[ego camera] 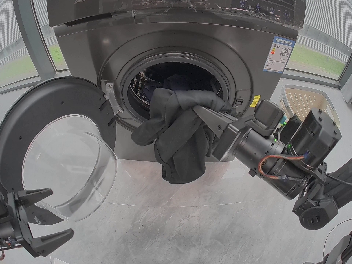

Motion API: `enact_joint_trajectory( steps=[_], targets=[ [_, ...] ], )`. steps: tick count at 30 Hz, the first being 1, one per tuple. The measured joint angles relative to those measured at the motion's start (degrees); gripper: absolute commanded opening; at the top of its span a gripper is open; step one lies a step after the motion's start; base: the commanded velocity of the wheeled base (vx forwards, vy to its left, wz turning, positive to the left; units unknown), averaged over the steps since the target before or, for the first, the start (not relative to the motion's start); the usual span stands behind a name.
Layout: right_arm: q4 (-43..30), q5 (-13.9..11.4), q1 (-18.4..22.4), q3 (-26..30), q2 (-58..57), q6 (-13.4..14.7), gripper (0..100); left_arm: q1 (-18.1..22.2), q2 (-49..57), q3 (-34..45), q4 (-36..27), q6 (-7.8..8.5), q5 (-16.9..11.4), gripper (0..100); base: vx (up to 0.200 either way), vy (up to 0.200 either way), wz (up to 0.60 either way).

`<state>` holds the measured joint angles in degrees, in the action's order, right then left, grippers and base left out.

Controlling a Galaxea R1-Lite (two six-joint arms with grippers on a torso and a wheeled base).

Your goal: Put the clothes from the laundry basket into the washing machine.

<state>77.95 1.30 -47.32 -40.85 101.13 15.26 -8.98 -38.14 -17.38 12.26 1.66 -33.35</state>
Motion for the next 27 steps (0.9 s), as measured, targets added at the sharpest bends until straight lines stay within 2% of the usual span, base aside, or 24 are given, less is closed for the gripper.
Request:
enact_joint_trajectory(
  steps=[6,11,20,27],
  targets=[
    [-0.3,0.4,1.2,-3.8,2.3,0.0,0,-8.1,-13.6,-0.5,8.8,-0.07,0.9,100,0.000,0.000,0.00],
    [-1.0,0.6,1.9,-6.7,3.7,0.0,0,-12.0,-23.8,-1.6,14.3,-0.35,1.9,100,0.000,0.000,0.00],
    [-1.7,0.8,2.3,-8.9,4.6,0.0,0,-14.2,-41.7,-5.8,27.4,-2.91,2.4,100,0.000,0.000,0.00],
    [-1.4,0.9,2.0,-9.0,4.1,0.0,0,-14.9,-53.2,-12.0,30.2,-4.33,2.5,100,0.000,0.000,0.00]
  ],
)
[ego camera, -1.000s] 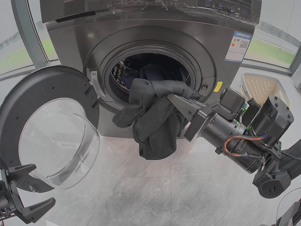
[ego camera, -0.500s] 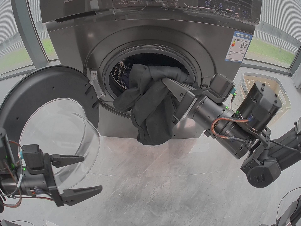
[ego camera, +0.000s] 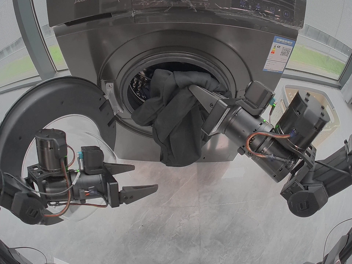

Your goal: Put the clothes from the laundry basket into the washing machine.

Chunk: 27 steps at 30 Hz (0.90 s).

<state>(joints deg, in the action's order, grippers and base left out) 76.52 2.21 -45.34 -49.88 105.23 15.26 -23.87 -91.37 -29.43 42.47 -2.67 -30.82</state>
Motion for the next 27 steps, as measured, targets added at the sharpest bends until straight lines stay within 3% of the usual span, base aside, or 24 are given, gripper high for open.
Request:
enact_joint_trajectory(
  steps=[9,13,19,27],
  targets=[
    [0.1,0.0,-0.5,0.4,-1.1,0.0,0,-0.3,-10.1,-6.9,0.4,-1.60,0.1,100,0.000,0.000,0.00],
    [0.2,0.0,-0.7,1.0,-1.6,0.0,0,-0.5,-13.3,-9.6,1.1,-3.56,0.7,100,0.000,0.000,0.00],
    [0.1,0.0,-1.0,1.7,-2.2,0.0,0,-1.0,-16.7,-13.1,1.6,-4.50,2.2,100,0.000,0.000,0.00],
    [0.0,0.0,-1.5,2.3,-2.7,-0.1,0,-1.6,-19.7,-17.9,3.1,-7.40,3.0,100,0.000,0.000,0.00]
  ],
)
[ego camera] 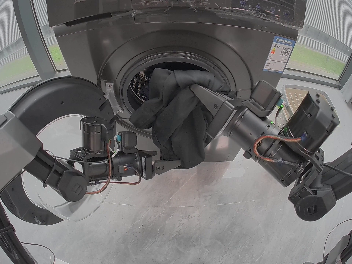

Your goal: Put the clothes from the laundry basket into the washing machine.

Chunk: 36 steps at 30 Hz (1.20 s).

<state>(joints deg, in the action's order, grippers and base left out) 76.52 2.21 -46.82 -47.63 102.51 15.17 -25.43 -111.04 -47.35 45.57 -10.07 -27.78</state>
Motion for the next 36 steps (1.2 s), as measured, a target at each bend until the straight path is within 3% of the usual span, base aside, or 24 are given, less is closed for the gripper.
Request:
enact_joint_trajectory(
  steps=[7,8,11,18,33,34,36],
  targets=[
    [0.4,0.0,-0.1,0.1,0.0,0.0,0,-1.3,-1.2,-1.9,0.7,-0.79,1.0,100,0.000,0.000,0.00],
    [0.4,0.0,-0.2,0.1,0.0,0.0,0,-1.6,-1.4,-2.0,0.8,-0.79,1.6,0,0.000,0.000,0.00],
    [0.4,0.0,-0.3,0.2,0.0,0.0,0,-2.5,-2.0,-2.4,2.7,-0.88,3.2,0,0.000,0.000,0.00],
    [0.5,0.0,-0.3,0.6,0.0,0.0,0,-4.0,-2.7,-1.6,6.8,-2.55,3.8,0,0.000,0.000,0.00],
    [0.2,0.0,0.5,1.7,0.0,-0.1,0,-8.0,3.4,8.3,13.2,-3.06,5.7,0,0.000,0.000,0.00],
    [0.1,0.0,0.5,2.1,0.0,-0.1,100,-8.3,4.4,9.0,13.4,-3.21,5.7,0,0.000,0.000,0.00],
    [0.1,0.0,0.3,3.0,0.0,-0.2,100,-8.9,6.1,10.1,13.5,-3.56,5.8,0,0.000,0.000,0.00]
  ],
)
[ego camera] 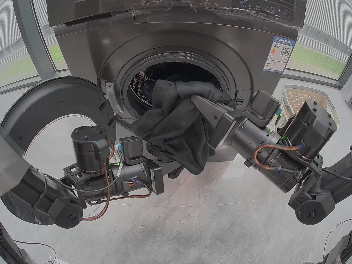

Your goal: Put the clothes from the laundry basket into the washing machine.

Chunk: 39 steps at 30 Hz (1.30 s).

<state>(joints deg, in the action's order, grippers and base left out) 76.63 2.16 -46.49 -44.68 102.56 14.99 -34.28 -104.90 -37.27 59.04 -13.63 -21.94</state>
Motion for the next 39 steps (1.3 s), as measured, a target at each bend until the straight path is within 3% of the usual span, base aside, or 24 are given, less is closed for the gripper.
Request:
enact_joint_trajectory(
  steps=[9,15,28,39],
  targets=[
    [-0.4,-0.2,-0.5,2.9,0.0,-0.2,100,-0.5,4.7,0.2,1.4,-0.82,0.1,0,0.000,0.000,0.00],
    [0.1,-0.2,-0.1,5.3,-0.4,-0.9,100,-0.3,5.2,-0.7,4.4,-2.97,1.9,0,0.000,0.000,0.00],
    [0.3,-1.0,1.8,14.9,-2.6,-3.5,100,0.2,5.4,-4.0,4.6,-3.80,5.6,0,0.000,0.000,0.00],
    [0.4,-2.5,4.0,15.4,-0.7,-4.6,100,-0.2,7.7,-4.2,5.3,-3.91,5.7,0,0.000,0.000,0.00]
  ],
)
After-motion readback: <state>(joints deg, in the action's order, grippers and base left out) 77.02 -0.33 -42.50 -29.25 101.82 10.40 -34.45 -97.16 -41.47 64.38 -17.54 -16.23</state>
